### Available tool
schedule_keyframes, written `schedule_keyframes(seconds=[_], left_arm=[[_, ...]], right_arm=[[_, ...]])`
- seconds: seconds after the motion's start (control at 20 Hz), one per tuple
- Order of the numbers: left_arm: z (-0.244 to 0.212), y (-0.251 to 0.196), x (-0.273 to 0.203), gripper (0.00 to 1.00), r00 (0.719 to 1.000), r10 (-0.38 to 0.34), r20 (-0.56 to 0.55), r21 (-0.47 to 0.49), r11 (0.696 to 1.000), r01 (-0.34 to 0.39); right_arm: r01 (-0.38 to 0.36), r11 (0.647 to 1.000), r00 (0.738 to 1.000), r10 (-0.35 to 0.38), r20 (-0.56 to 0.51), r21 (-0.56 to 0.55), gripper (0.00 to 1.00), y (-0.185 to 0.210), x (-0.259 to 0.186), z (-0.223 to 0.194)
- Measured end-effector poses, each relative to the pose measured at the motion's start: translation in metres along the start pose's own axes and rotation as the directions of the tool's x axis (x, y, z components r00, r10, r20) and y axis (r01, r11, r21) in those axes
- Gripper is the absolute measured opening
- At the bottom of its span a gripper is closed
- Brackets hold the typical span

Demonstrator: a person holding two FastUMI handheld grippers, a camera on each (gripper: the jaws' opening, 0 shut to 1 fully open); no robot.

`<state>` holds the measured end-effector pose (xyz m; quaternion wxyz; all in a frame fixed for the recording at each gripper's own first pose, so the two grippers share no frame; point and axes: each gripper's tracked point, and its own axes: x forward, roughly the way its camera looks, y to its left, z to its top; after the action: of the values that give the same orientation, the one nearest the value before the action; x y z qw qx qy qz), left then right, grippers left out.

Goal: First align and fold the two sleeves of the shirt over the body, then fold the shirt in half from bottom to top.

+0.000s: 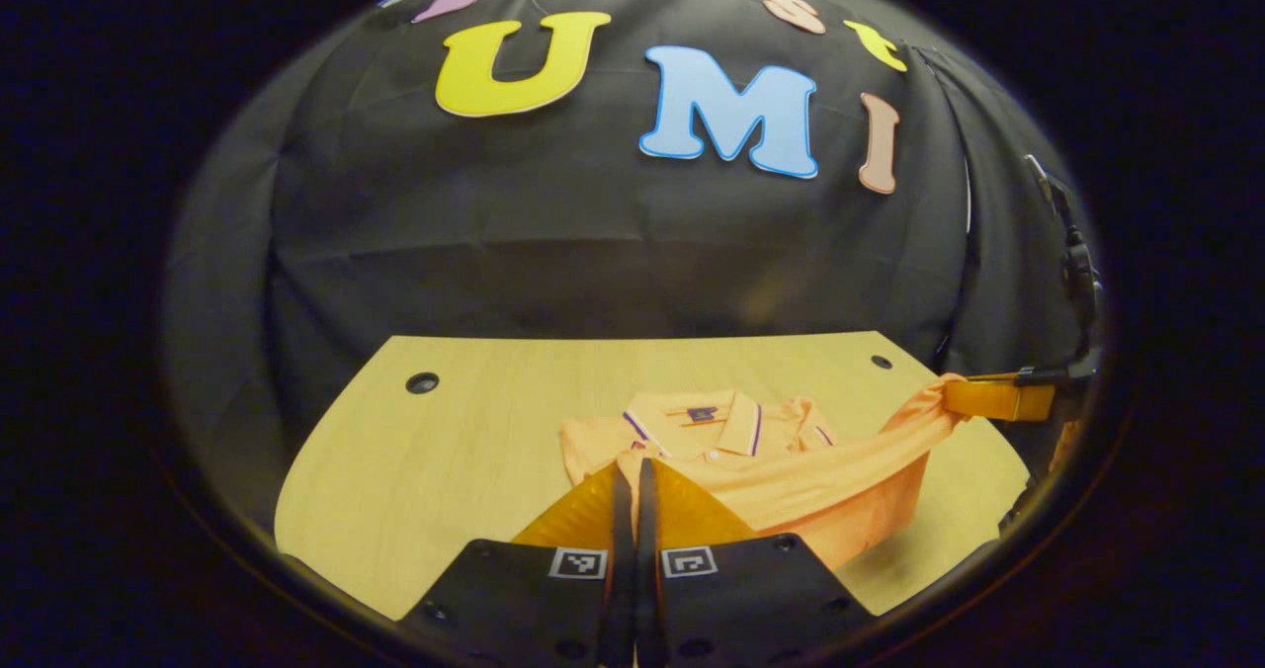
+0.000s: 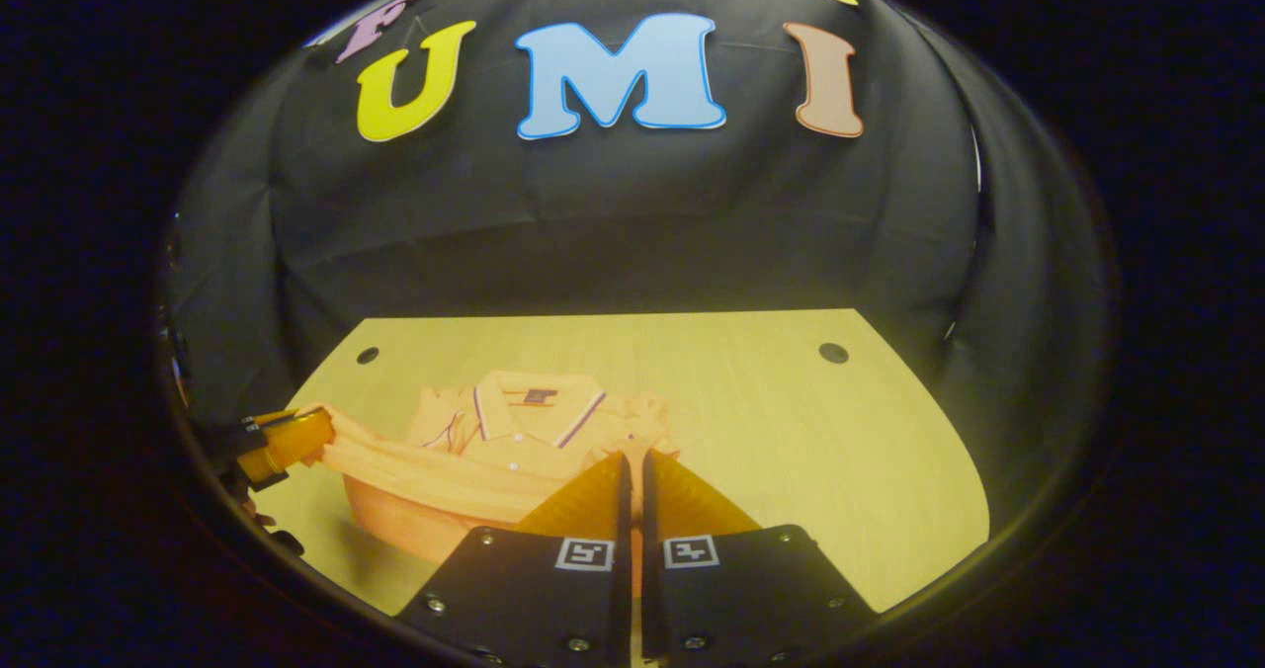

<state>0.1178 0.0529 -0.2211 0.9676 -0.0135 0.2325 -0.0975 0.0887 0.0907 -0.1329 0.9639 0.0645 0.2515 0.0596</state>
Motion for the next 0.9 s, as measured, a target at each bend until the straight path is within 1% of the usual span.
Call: schedule_keyframes(seconds=[0.15,0.4,0.5,0.55,0.6,0.65,0.7,0.9], left_arm=[[0.012,0.008,0.035,0.06,1.000,0.004,0.020,-0.006,1.000,-0.004],[0.011,0.020,0.089,0.07,0.999,0.013,0.038,-0.007,1.000,-0.013],[0.011,0.027,0.107,0.06,0.999,0.026,0.046,-0.011,1.000,-0.025],[0.011,0.028,0.117,0.05,0.998,0.028,0.051,-0.013,1.000,-0.027],[0.011,0.030,0.125,0.06,0.998,0.033,0.053,-0.010,0.999,-0.033],[0.009,0.033,0.135,0.07,0.998,0.041,0.056,-0.004,0.999,-0.040],[0.007,0.034,0.143,0.06,0.997,0.045,0.055,0.003,0.999,-0.045],[-0.004,0.038,0.166,0.06,0.998,0.054,0.040,0.019,0.998,-0.055]], right_arm=[[0.020,1.000,1.000,-0.020,0.003,0.001,0.04,-0.003,0.031,0.015],[0.047,0.999,0.999,-0.047,-0.016,0.005,0.04,-0.004,0.087,0.018],[0.058,0.998,0.998,-0.059,-0.018,-0.011,0.04,-0.004,0.107,0.017],[0.064,0.998,0.998,-0.065,-0.019,-0.023,0.08,-0.005,0.118,0.016],[0.069,0.997,0.997,-0.070,-0.030,-0.031,0.04,-0.004,0.128,0.012],[0.072,0.997,0.997,-0.073,-0.037,-0.032,0.08,-0.003,0.136,0.008],[0.075,0.997,0.996,-0.077,-0.042,-0.035,0.05,-0.002,0.146,0.005],[0.088,0.995,0.993,-0.092,-0.079,-0.048,0.04,-0.003,0.170,-0.009]])
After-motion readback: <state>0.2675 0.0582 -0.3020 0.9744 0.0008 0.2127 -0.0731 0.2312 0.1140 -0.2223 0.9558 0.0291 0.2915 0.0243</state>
